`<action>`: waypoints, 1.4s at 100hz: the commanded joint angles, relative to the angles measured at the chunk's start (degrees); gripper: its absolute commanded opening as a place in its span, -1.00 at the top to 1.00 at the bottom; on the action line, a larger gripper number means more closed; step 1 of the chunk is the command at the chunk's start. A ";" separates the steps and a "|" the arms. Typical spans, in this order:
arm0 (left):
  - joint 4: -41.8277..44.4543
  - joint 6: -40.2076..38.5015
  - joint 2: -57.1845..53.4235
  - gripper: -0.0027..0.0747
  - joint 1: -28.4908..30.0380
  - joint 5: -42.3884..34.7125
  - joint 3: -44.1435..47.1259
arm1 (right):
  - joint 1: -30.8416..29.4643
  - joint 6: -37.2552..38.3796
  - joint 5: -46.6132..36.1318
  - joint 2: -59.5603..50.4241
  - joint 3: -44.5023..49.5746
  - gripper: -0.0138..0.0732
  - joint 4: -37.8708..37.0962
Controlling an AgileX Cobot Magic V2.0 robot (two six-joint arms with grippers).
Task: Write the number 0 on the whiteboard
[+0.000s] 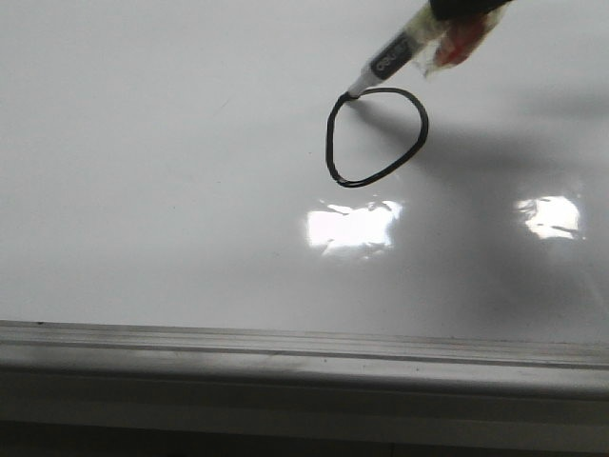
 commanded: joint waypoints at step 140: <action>-40.71 56.75 27.32 -0.35 -0.08 21.41 -22.94 | 24.69 -0.51 11.12 -0.69 -13.34 0.79 2.32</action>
